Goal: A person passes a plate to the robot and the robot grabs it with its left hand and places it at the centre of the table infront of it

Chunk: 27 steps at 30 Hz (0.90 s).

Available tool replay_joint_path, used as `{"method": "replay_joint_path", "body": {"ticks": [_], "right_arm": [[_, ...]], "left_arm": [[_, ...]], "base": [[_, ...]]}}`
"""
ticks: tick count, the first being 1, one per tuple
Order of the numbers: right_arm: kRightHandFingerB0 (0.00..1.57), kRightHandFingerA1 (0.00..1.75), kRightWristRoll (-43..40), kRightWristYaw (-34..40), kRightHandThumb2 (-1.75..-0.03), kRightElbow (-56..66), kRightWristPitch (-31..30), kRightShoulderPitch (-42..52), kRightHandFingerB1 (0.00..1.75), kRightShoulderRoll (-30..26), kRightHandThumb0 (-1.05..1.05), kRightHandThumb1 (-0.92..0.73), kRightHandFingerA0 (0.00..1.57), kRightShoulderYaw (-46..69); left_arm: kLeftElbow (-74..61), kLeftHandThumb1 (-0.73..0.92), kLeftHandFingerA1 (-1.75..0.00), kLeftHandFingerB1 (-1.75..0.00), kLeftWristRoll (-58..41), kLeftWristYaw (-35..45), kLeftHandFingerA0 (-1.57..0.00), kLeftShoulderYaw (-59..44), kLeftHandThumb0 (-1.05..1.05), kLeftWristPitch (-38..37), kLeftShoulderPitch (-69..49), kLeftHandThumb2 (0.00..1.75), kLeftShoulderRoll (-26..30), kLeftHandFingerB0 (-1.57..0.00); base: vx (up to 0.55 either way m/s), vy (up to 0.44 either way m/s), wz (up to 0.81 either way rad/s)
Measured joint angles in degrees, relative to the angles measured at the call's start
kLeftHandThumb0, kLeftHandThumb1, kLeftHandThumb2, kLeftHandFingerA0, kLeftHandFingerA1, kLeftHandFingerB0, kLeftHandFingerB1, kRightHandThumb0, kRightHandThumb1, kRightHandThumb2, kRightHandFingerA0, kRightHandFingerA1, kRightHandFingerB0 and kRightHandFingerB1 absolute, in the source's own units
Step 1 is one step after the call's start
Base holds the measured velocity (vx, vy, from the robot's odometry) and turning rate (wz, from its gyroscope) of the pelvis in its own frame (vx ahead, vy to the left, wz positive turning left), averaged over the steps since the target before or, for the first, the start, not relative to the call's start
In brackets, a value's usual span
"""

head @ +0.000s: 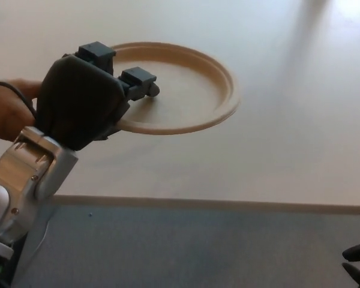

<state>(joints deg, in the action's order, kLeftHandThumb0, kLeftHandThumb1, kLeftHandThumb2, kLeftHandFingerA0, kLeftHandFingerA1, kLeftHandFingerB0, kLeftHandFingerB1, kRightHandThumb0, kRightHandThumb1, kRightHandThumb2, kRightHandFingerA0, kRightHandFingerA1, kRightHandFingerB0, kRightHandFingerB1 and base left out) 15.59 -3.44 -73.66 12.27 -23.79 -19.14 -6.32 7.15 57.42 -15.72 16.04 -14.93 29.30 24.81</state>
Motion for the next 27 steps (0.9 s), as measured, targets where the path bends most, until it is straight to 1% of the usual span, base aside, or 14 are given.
{"method": "replay_joint_path", "body": {"ticks": [3,7,10,12,13,14,15,16,20,21,24,25,26,27], "right_arm": [[0.45,0.75,0.02,0.0,-0.62,-0.02,-0.02,-0.2,0.54,-0.02,-0.76,-0.78,0.61,-0.04],[0.48,0.73,0.04,0.0,-0.64,-0.03,-0.01,-0.31,0.55,-0.12,-0.78,-0.77,0.59,-0.07],[0.46,0.73,0.05,-0.05,-0.61,-0.04,0.05,-0.06,0.54,-0.18,-0.75,-0.78,0.6,-0.13],[0.47,0.73,0.06,-0.05,-0.63,-0.04,0.04,-0.06,0.54,-0.18,-0.76,-0.77,0.62,-0.21],[0.46,0.72,0.08,-0.05,-0.63,-0.03,0.06,-0.05,0.54,-0.18,-0.76,-0.78,0.59,-0.29],[0.46,0.7,0.1,-0.05,-0.62,-0.02,0.07,0.01,0.53,-0.21,-0.74,-0.78,0.58,-0.36],[0.46,0.7,0.09,-0.06,-0.62,-0.02,0.07,0.05,0.53,-0.21,-0.74,-0.78,0.58,-0.37],[0.46,0.71,0.08,-0.09,-0.62,-0.01,0.07,0.05,0.53,-0.23,-0.75,-0.78,0.6,-0.37],[0.47,0.74,0.13,-0.09,-0.64,0.03,0.09,0.06,0.54,-0.27,-0.75,-0.77,0.59,-0.62],[0.45,0.74,0.13,-0.1,-0.97,0.02,0.09,0.08,0.62,-0.29,-0.76,-0.59,0.54,-0.65],[0.46,0.7,0.09,-0.11,-0.93,0.04,0.17,0.11,0.62,-0.31,-0.76,-0.59,0.5,-0.63],[0.41,0.72,0.06,-0.12,-1.08,0.05,0.23,0.15,0.62,-0.34,-0.72,-0.62,0.52,-0.58],[0.41,0.72,0.05,-0.14,-1.08,0.06,0.28,0.16,0.62,-0.34,-0.72,-0.62,0.52,-0.54],[0.47,0.69,0.03,-0.15,-0.63,0.07,0.32,0.16,0.55,-0.36,-0.74,-0.78,0.53,-0.5]], "left_arm": [[4.89,0.61,-1.47,-0.52,0.14,-0.08,-0.98,1.86,-0.28,0.0,2.43,0.58,-0.54,-0.81],[11.5,0.64,-1.49,-0.57,0.45,-0.44,-0.9,4.34,-0.29,0.04,5.35,0.63,-1.43,-0.78],[19.75,0.62,-1.51,-0.52,1.09,-0.37,-0.91,8.05,-0.29,0.86,9.3,0.61,-3.73,-0.81],[24.39,0.68,-1.51,-0.57,1.24,-0.58,-0.89,9.5,-0.29,0.89,11.73,0.6,-5.08,-0.77],[26.83,0.66,-1.46,-0.5,1.33,-0.78,-0.9,10.33,-0.31,0.93,13.09,0.63,-5.71,-0.79],[28.61,0.55,-1.3,-0.58,1.42,-0.95,-0.98,10.9,-0.42,1.01,14.07,0.78,-6.26,-0.73],[30.59,0.55,-1.3,-0.58,1.51,-1.14,-0.98,11.65,-0.42,1.06,15.19,0.78,-6.87,-0.73],[33.63,0.6,-1.33,-0.46,1.74,-1.5,-0.91,12.79,-0.37,1.11,16.98,0.6,-7.77,-0.79],[41.64,0.6,-1.33,-0.47,2.74,-3.18,-0.82,16.39,-0.36,1.72,21.8,0.59,-10.23,-0.78],[43.95,0.6,-1.28,-0.47,2.89,-3.56,-0.82,17.28,-0.34,2.01,23.11,0.59,-11.12,-0.77],[48.16,0.59,-1.22,-0.46,2.93,-4.01,-0.84,18.81,-0.33,2.49,25.31,0.59,-12.98,-0.77],[49.42,0.59,-1.22,-0.46,2.94,-4.32,-0.85,19.35,-0.32,2.67,25.89,0.57,-13.56,-0.77],[50.39,0.59,-1.22,-0.46,2.94,-4.56,-0.85,19.76,-0.32,2.85,26.23,0.57,-14.0,-0.77],[51.66,0.6,-1.25,-0.47,2.94,-4.8,-0.83,20.24,-0.32,3.11,26.56,0.59,-14.52,-0.77]], "base": [[0.0,0.0,0.0],[0.0,0.0,0.0],[0.0,0.0,0.0],[0.0,0.0,0.0],[0.0,0.0,0.0],[0.0,0.0,0.0],[0.0,0.0,0.0],[0.0,0.0,0.0],[0.0,0.0,0.0],[0.0,0.0,0.0],[0.0,0.0,0.0],[0.0,0.0,0.0],[0.0,0.0,0.0],[0.0,0.0,0.0]]}}
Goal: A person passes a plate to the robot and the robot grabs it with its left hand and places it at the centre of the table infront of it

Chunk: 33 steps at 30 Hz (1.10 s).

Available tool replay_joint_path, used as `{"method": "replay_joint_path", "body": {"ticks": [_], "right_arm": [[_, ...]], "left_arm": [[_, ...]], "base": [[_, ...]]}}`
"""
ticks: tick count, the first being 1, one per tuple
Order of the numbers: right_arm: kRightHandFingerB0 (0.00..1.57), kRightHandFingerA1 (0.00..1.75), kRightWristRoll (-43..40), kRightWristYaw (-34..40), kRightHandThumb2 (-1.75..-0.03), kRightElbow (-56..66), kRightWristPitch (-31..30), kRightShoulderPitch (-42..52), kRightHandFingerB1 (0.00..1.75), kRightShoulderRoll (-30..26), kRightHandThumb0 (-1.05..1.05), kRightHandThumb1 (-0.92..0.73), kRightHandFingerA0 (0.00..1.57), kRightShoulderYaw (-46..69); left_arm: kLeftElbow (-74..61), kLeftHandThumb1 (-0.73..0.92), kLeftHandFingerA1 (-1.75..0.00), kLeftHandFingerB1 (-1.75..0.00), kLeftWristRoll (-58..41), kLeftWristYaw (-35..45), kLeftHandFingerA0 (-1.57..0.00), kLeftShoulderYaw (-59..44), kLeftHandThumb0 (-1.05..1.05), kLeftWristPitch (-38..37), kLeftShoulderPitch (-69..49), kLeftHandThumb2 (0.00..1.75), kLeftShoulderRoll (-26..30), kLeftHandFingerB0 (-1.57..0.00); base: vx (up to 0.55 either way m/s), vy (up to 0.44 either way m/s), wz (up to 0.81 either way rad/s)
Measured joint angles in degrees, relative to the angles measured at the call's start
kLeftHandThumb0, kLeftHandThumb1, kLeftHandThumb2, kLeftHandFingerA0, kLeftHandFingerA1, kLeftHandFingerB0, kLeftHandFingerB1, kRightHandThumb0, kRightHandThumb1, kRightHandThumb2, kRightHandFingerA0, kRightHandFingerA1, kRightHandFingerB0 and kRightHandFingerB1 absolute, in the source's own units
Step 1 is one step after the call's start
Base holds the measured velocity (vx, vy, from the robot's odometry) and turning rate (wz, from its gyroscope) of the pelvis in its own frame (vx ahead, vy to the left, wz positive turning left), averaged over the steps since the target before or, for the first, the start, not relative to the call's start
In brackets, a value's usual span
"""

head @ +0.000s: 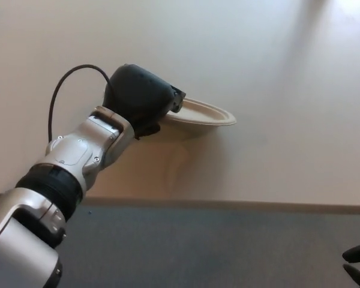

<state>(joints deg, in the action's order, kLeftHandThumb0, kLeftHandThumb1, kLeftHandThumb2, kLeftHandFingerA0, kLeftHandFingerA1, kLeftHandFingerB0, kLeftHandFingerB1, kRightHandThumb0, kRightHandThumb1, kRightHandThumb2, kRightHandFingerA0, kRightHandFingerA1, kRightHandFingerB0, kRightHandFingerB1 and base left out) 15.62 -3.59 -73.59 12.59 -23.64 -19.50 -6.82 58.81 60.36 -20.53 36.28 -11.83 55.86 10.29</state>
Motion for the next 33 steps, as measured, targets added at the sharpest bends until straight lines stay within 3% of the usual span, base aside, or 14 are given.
{"method": "replay_joint_path", "body": {"ticks": [2,3,4,5,6,7,8,9,11,28,29,30,31,33], "right_arm": [[0.48,0.68,0.0,-0.01,-0.63,0.0,0.06,0.0,0.53,-0.05,-0.74,-0.78,0.55,0.02],[0.46,0.75,0.0,-0.02,-0.96,0.01,0.09,0.0,0.61,-0.05,-0.75,-0.59,0.6,0.02],[0.46,0.75,0.0,-0.03,-0.96,0.01,0.09,-0.01,0.61,-0.05,-0.75,-0.59,0.6,0.03],[0.5,0.76,0.01,-0.03,-0.63,0.01,0.07,-0.03,0.55,-0.05,-0.73,-0.77,0.63,0.02],[0.5,0.76,0.0,-0.03,-0.63,0.02,0.06,-0.04,0.55,-0.05,-0.73,-0.77,0.63,0.03],[0.5,0.77,-0.01,-0.03,-0.63,0.02,0.06,-0.04,0.55,-0.05,-0.73,-0.76,0.64,0.05],[0.47,0.71,-0.01,-0.03,-0.93,0.02,0.06,-0.04,0.62,-0.05,-0.77,-0.58,0.51,0.05],[0.47,0.71,-0.01,-0.03,-0.93,0.02,0.07,-0.04,0.62,-0.05,-0.77,-0.58,0.51,0.05],[0.47,0.7,-0.01,-0.03,-0.92,0.02,0.07,-0.05,0.62,-0.03,-0.75,-0.58,0.51,0.04],[0.46,0.66,0.0,-0.04,-0.92,0.02,0.07,-0.1,0.6,-0.01,-0.78,-0.56,0.46,0.0],[0.48,0.68,0.0,-0.04,-0.61,0.02,0.07,-0.11,0.53,-0.01,-0.75,-0.74,0.56,0.0],[0.48,0.68,0.0,-0.04,-0.61,0.02,0.07,-0.11,0.53,-0.01,-0.75,-0.74,0.56,0.0],[0.48,0.66,0.01,-0.04,-0.61,0.02,0.07,-0.12,0.53,-0.01,-0.72,-0.74,0.56,0.0],[0.48,0.65,0.01,-0.04,-0.6,0.02,0.07,-0.12,0.52,-0.01,-0.71,-0.73,0.55,-0.01]], "left_arm": [[1.31,0.62,-1.28,-0.45,-0.03,-0.3,-0.82,0.6,-0.3,0.3,0.28,0.58,-0.62,-0.73],[1.95,0.56,-1.16,-0.59,-0.08,-0.31,-0.91,0.82,-0.35,0.54,0.43,0.89,-1.0,-0.58],[2.44,0.56,-1.16,-0.59,-0.29,-0.12,-0.91,0.82,-0.35,0.72,0.55,0.89,-1.33,-0.58],[2.74,0.74,-0.81,-0.32,-0.67,0.41,-0.9,0.58,-0.48,0.99,0.65,0.62,-1.65,-0.31],[2.86,0.74,-0.81,-0.32,-1.15,1.19,-0.9,0.08,-0.48,1.2,0.7,0.62,-1.92,-0.31],[2.87,0.72,-0.49,-0.27,-1.71,2.08,-0.73,-0.55,-0.58,1.38,0.71,0.63,-2.16,-0.15],[2.87,0.54,-0.51,-0.12,-2.06,2.62,-0.33,-0.91,-0.8,1.48,0.73,0.89,-2.31,0.0],[2.87,0.54,-0.51,-0.12,-2.49,3.65,-0.33,-1.35,-0.8,1.67,0.78,0.89,-2.56,0.0],[2.87,0.48,-0.08,0.0,-3.23,5.66,0.0,-2.26,-0.86,1.97,0.8,0.9,-3.14,0.0],[3.53,0.41,-0.1,0.0,-8.04,22.27,0.0,-7.37,-0.8,6.8,3.67,0.9,-5.08,0.0],[3.62,0.4,-0.24,-0.01,-8.37,23.32,-0.06,-7.68,-0.8,7.08,3.95,0.86,-5.18,0.0],[3.7,0.4,-0.24,-0.01,-8.75,24.3,-0.06,-8.0,-0.8,7.32,4.21,0.86,-5.18,0.0],[3.82,0.51,-0.36,-0.02,-9.17,25.63,-0.35,-8.41,-0.92,7.56,4.52,0.57,-5.18,0.0],[4.05,0.48,-0.35,-0.03,-9.7,27.34,-0.22,-8.94,-0.96,7.82,4.86,0.64,-5.18,0.0]], "base": [[0.0,0.0,0.0],[0.0,0.0,0.0],[0.0,0.0,0.0],[0.0,0.0,0.0],[0.0,0.0,0.0],[0.0,0.0,0.0],[0.0,0.0,0.0],[0.0,0.0,0.0],[0.0,0.0,0.0],[0.0,0.0,0.0],[0.0,0.0,0.0],[0.0,0.0,0.0],[0.0,0.0,0.0],[0.0,0.0,0.0]]}}
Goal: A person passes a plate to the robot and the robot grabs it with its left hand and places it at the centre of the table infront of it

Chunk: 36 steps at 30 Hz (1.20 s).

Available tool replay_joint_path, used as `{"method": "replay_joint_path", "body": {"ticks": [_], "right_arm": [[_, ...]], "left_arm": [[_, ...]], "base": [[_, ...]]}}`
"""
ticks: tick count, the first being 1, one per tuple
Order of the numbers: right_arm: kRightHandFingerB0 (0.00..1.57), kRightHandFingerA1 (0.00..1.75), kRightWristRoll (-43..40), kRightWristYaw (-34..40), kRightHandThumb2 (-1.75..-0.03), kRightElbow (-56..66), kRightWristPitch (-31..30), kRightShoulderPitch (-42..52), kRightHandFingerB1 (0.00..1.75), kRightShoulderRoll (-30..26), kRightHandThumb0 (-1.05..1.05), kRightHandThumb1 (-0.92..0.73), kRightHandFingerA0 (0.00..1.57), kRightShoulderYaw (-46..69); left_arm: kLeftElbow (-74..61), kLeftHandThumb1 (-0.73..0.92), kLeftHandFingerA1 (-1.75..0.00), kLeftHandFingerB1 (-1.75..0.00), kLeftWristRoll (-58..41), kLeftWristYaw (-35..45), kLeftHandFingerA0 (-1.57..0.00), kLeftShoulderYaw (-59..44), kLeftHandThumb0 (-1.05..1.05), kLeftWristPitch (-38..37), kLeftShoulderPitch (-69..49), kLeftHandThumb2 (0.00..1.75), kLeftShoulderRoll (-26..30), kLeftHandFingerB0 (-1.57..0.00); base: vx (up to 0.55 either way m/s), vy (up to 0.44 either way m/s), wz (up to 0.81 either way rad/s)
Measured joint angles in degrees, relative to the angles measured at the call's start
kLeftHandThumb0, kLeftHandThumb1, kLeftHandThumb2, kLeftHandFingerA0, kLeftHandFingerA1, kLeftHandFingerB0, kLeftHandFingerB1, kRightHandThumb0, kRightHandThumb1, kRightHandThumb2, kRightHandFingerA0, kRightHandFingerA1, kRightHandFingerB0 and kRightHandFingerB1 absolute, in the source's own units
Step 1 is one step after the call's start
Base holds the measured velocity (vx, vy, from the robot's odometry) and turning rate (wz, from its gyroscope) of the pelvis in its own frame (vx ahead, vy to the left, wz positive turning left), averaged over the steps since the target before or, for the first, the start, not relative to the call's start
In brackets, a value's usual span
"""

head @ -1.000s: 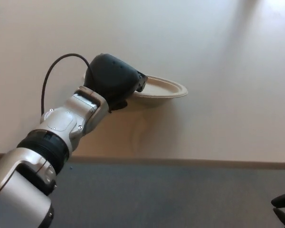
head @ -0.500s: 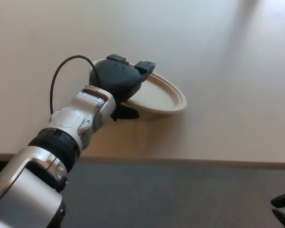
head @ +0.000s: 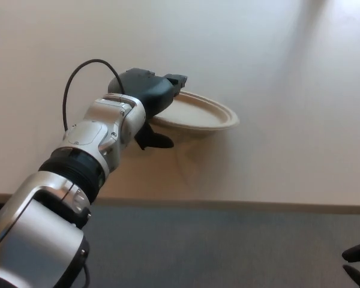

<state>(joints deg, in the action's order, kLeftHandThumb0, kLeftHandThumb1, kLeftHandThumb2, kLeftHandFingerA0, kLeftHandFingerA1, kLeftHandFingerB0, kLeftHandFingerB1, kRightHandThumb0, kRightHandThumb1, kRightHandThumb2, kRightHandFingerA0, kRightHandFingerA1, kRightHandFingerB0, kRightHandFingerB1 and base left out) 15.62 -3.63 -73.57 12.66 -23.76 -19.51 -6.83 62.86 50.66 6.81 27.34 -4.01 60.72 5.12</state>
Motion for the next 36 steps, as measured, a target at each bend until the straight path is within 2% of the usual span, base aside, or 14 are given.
{"method": "replay_joint_path", "body": {"ticks": [5,7,11,13,14,15,16,17,18,26,27,29,31,36], "right_arm": [[0.48,0.66,0.01,0.0,-0.61,0.0,0.0,-0.03,0.53,0.0,-0.72,-0.72,0.55,-0.04],[0.49,0.67,0.0,0.0,-0.61,0.0,0.0,-0.08,0.53,0.0,-0.74,-0.71,0.59,-0.05],[0.5,0.69,0.01,-0.01,-0.62,0.0,0.0,-0.18,0.54,0.0,-0.75,-0.71,0.59,-0.08],[0.47,0.72,0.01,-0.02,-0.95,0.0,0.0,-0.29,0.62,0.0,-0.75,-0.54,0.57,-0.1],[0.47,0.72,0.01,-0.03,-0.95,0.0,0.0,-0.41,0.62,0.0,-0.75,-0.54,0.57,-0.12],[0.48,0.69,0.01,-0.03,-0.62,0.0,0.0,-0.46,0.54,0.0,-0.75,-0.71,0.59,-0.14],[0.45,0.71,0.01,-0.04,-0.93,0.0,0.0,-0.62,0.61,0.0,-0.76,-0.53,0.54,-0.18],[0.45,0.71,0.02,-0.05,-0.93,0.0,0.0,-0.75,0.61,-0.01,-0.76,-0.53,0.54,-0.24],[0.48,0.68,0.02,-0.07,-0.61,0.0,0.0,-0.86,0.54,-0.01,-0.74,-0.69,0.57,-0.29],[0.48,0.64,0.0,-0.51,-0.6,0.02,-0.01,-1.85,0.53,-0.03,-0.72,-0.68,0.53,-0.74],[0.48,0.64,0.0,-0.64,-0.6,0.03,-0.01,-1.9,0.53,-0.03,-0.72,-0.67,0.53,-0.76],[0.47,0.67,0.01,-0.9,-0.86,0.04,-0.02,-2.0,0.61,-0.05,-0.74,-0.49,0.5,-0.79],[0.49,0.65,0.0,-1.28,-0.6,0.04,-0.05,-2.31,0.53,-0.19,-0.72,-0.65,0.56,-0.8],[0.5,0.64,-0.02,-2.52,-0.59,0.13,-0.31,-3.46,0.53,-0.96,-0.71,-0.64,0.54,-0.8]], "left_arm": [[0.86,0.55,-0.37,0.0,-1.68,5.31,-0.29,-1.8,-0.99,0.9,0.86,0.58,-0.01,0.0],[1.08,0.5,-0.46,0.0,-2.36,7.6,-0.33,-2.54,-1.05,1.29,1.2,0.8,-0.01,0.0],[1.2,0.66,-0.41,0.0,-3.54,11.65,-0.42,-3.83,-1.05,1.96,1.66,0.62,0.0,0.0],[1.19,0.68,-0.43,0.0,-4.05,13.36,-0.52,-4.26,-1.05,2.16,1.83,0.63,0.0,0.0],[1.18,0.68,-0.43,0.0,-4.46,14.79,-0.52,-4.58,-1.05,2.41,2.02,0.63,0.0,0.0],[1.18,0.68,-0.38,0.0,-4.58,15.18,-0.35,-4.7,-1.05,2.48,2.1,0.61,0.01,0.0],[1.17,0.54,-0.46,0.0,-4.93,16.48,-0.28,-5.16,-1.05,2.65,2.46,0.88,0.03,0.0],[1.17,0.54,-0.46,0.0,-5.21,17.43,-0.28,-5.49,-1.05,2.85,2.78,0.88,0.04,0.0],[1.18,0.54,-0.44,0.0,-5.49,18.26,-0.26,-5.74,-1.05,3.02,3.06,0.88,0.05,0.0],[1.28,0.72,-0.39,0.0,-8.23,26.42,-0.36,-7.25,-1.05,4.8,5.86,0.63,1.21,0.0],[1.29,0.65,-0.18,0.0,-8.6,27.39,-0.11,-7.5,-1.02,5.06,6.19,1.1,1.43,0.0],[1.3,0.68,-0.1,-0.03,-9.37,29.11,0.0,-8.04,-0.98,5.65,6.65,1.14,1.79,0.0],[1.27,0.8,-0.02,0.0,-10.67,30.98,0.0,-9.23,-1.05,6.77,6.89,1.2,2.01,0.0],[-0.23,0.81,-0.04,0.0,-14.1,33.24,0.0,-12.13,-1.05,10.54,6.88,1.26,2.14,0.0]], "base": [[0.0,0.0,0.0],[0.0,0.0,0.0],[0.0,0.0,0.0],[0.0,0.0,0.0],[0.0,0.0,0.0],[0.0,0.0,0.0],[0.0,0.0,0.0],[0.0,0.0,0.0],[0.0,0.0,0.0],[0.0,0.0,0.0],[0.0,0.0,0.0],[0.0,0.0,0.0],[0.0,0.0,0.0],[0.0,0.0,0.0]]}}
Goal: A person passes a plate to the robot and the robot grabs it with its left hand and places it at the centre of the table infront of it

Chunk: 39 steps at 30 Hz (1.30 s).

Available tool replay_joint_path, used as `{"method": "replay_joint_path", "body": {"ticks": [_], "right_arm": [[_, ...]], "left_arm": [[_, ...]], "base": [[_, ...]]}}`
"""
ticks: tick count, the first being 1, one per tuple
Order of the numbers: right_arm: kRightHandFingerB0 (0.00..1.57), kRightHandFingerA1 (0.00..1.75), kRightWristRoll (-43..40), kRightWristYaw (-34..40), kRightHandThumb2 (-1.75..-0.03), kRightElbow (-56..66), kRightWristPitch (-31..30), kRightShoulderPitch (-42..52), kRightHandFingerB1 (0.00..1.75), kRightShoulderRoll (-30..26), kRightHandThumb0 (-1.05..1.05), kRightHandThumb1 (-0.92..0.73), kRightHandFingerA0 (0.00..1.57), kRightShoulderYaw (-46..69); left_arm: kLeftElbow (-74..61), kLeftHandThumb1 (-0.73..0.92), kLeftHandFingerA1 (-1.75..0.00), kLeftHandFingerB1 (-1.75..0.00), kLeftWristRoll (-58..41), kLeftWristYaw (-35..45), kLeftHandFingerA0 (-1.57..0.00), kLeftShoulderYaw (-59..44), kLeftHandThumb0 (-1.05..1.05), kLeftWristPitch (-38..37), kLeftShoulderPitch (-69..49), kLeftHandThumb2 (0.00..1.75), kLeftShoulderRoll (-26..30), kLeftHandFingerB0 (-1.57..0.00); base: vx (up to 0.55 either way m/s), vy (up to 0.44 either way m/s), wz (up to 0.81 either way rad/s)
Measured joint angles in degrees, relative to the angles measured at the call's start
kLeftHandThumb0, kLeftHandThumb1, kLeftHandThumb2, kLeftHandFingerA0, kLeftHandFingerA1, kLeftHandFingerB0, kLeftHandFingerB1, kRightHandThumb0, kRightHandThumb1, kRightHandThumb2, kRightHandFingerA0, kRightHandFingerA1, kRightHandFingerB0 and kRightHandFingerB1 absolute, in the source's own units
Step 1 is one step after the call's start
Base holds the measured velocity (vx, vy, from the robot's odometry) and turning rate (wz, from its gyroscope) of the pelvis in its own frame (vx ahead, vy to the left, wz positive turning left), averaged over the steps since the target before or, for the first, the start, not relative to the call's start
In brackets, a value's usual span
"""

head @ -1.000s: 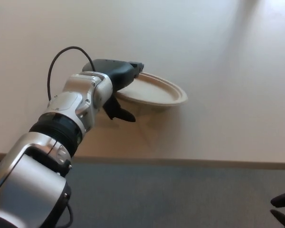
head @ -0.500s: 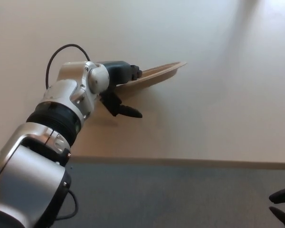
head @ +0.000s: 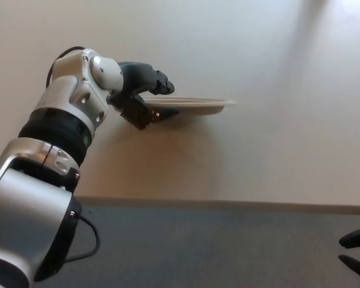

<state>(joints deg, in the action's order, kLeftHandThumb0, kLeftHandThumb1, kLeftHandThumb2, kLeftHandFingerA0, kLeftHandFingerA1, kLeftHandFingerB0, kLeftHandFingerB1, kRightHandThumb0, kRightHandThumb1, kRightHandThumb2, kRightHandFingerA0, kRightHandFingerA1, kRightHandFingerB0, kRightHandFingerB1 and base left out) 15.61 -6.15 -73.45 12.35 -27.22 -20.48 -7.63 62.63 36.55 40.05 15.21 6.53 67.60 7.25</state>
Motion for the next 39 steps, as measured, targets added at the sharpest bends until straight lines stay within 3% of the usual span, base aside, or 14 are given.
{"method": "replay_joint_path", "body": {"ticks": [1,2,3,4,5,8,12,13,25,29,31,32,33,39], "right_arm": [[0.51,0.64,0.01,-0.3,-0.6,0.02,0.0,-0.1,0.53,-0.03,-0.73,-0.63,0.56,-0.02],[0.51,0.64,0.02,-0.45,-0.6,0.04,0.0,-0.11,0.52,-0.05,-0.71,-0.63,0.57,-0.05],[0.51,0.63,0.02,-0.53,-0.59,0.04,0.0,-0.11,0.52,-0.06,-0.7,-0.62,0.57,-0.08],[0.51,0.63,0.04,-0.68,-0.59,0.05,0.0,-0.11,0.52,-0.07,-0.7,-0.62,0.57,-0.17],[0.53,0.63,0.07,-0.84,-0.59,0.05,-0.02,-0.12,0.52,-0.1,-0.7,-0.62,0.55,-0.32],[0.53,0.63,0.1,-1.2,-0.59,0.05,-0.14,-0.2,0.52,-0.14,-0.71,-0.62,0.56,-0.53],[0.53,0.62,0.21,-1.59,-0.59,0.05,-0.43,-0.49,0.51,-0.19,-0.69,-0.62,0.56,-0.94],[0.53,0.62,0.29,-1.64,-0.58,0.06,-0.51,-0.59,0.51,-0.21,-0.67,-0.61,0.55,-1.12],[0.51,0.64,0.6,-2.4,-0.58,0.04,-1.38,-2.78,0.5,-0.35,-0.67,-0.6,0.58,-1.31],[0.53,0.62,0.87,-2.68,-0.58,-0.15,-2.0,-3.49,0.51,-0.34,-0.65,-0.6,0.58,-1.39],[0.54,0.63,0.98,-2.78,-0.58,-0.17,-2.2,-3.69,0.51,-0.34,-0.66,-0.61,0.58,-1.43],[0.54,0.64,1.0,-2.78,-0.58,-0.17,-2.22,-3.72,0.52,-0.34,-0.66,-0.6,0.58,-1.44],[0.53,0.65,1.02,-2.78,-0.59,-0.17,-2.24,-3.75,0.52,-0.34,-0.65,-0.61,0.59,-1.45],[0.5,0.63,1.31,-2.7,-0.58,-0.14,-2.28,-3.78,0.51,-0.3,-0.66,-0.62,0.54,-1.63]], "left_arm": [[-0.43,0.78,-0.06,-0.04,-0.14,0.09,0.0,0.57,-0.99,0.34,0.0,1.26,0.14,0.0],[-0.83,0.92,-0.04,-0.02,-0.17,0.22,0.0,1.24,-1.05,0.46,0.0,0.75,0.32,0.0],[-1.04,0.77,-0.07,-0.05,-0.2,0.3,0.0,1.56,-0.98,0.52,0.0,1.25,0.43,0.0],[-1.46,0.77,-0.07,-0.05,-0.27,0.43,0.0,2.07,-0.98,0.65,0.0,1.25,0.66,0.0],[-2.03,0.92,-0.01,0.0,-0.37,0.52,0.0,2.7,-1.05,0.94,0.0,0.79,0.97,0.0],[-3.39,0.75,-0.03,0.0,-0.55,0.87,0.0,4.15,-1.05,1.91,0.0,1.19,1.5,0.0],[-4.2,0.53,0.0,0.0,-0.58,1.61,0.0,6.46,-0.94,3.55,0.01,0.94,1.76,0.0],[-4.4,0.63,0.0,-0.07,-0.6,1.74,0.0,7.01,-1.03,4.06,0.01,0.67,1.8,0.0],[-3.37,0.49,0.0,0.0,-3.53,3.48,0.0,6.06,-0.92,6.65,2.1,0.56,2.59,0.0],[-1.56,0.44,0.0,0.0,-3.37,5.57,0.0,8.76,-0.92,6.65,4.27,0.63,3.37,0.0],[-1.21,0.76,0.0,0.0,-3.39,6.73,0.0,9.7,-1.05,6.63,5.04,0.64,3.56,0.0],[-1.27,0.72,-0.09,0.0,-3.54,6.74,0.0,9.62,-1.05,6.61,5.0,1.16,3.56,0.0],[-1.42,0.84,-0.07,-0.02,-3.66,6.59,0.0,9.47,-1.05,6.57,4.88,1.24,3.57,0.0],[-12.48,0.76,-0.15,-0.11,-5.31,0.52,0.0,5.29,-0.96,2.54,-2.9,1.19,4.96,0.0]], "base": [[0.0,0.0,0.0],[0.0,0.0,0.0],[0.0,0.0,0.0],[0.0,0.0,0.0],[0.0,0.0,0.0],[0.0,0.0,0.0],[0.0,0.0,0.0],[0.0,0.0,0.0],[0.0,0.0,0.0],[0.0,0.0,0.0],[0.0,0.0,0.0],[0.0,0.0,0.0],[0.0,0.0,0.0],[0.0,0.0,0.0]]}}
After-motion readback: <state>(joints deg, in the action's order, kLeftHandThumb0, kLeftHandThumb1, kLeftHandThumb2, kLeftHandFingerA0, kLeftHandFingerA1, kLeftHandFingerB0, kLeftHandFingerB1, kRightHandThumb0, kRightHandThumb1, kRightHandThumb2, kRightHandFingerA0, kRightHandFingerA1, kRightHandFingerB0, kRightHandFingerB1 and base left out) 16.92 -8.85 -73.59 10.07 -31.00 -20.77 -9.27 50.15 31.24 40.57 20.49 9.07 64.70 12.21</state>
